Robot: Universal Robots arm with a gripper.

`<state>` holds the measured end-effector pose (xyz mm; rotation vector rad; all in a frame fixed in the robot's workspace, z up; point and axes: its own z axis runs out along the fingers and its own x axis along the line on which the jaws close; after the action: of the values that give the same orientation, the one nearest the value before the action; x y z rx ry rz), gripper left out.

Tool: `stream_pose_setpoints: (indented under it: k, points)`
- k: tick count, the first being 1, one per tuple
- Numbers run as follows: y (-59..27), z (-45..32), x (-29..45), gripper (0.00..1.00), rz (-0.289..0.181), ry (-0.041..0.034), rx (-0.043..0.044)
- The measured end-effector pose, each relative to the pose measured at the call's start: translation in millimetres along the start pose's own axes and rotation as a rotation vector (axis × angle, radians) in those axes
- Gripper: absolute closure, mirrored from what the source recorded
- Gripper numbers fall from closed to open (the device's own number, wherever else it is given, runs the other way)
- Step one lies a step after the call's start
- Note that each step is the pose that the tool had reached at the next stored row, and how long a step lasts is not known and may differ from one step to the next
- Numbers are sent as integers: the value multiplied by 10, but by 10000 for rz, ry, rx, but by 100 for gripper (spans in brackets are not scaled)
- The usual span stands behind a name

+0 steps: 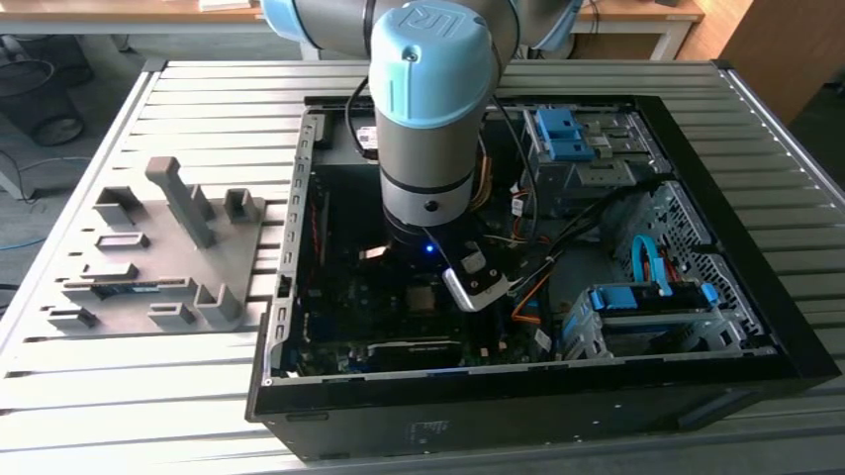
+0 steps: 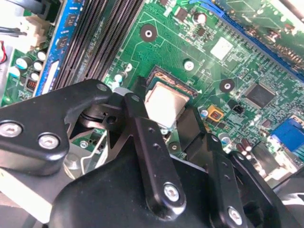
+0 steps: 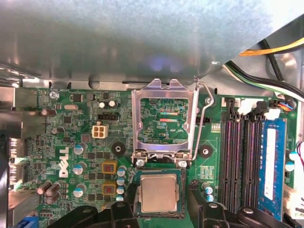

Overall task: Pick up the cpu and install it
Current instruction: 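Place the cpu into insertion slot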

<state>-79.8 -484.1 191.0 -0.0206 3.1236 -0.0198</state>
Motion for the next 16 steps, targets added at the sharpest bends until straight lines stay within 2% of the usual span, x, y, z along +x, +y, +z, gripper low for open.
stream_pose_setpoints:
  k: [9, 11, 13, 16]
  points:
    - [0, 1, -1, 47, -4, -1, -2]
    - [0, 0, -1, 48, -4, 1, -1]
    - [0, 0, -1, 57, -4, 0, -1]
    - [0, 1, -1, 57, -4, -1, -2]
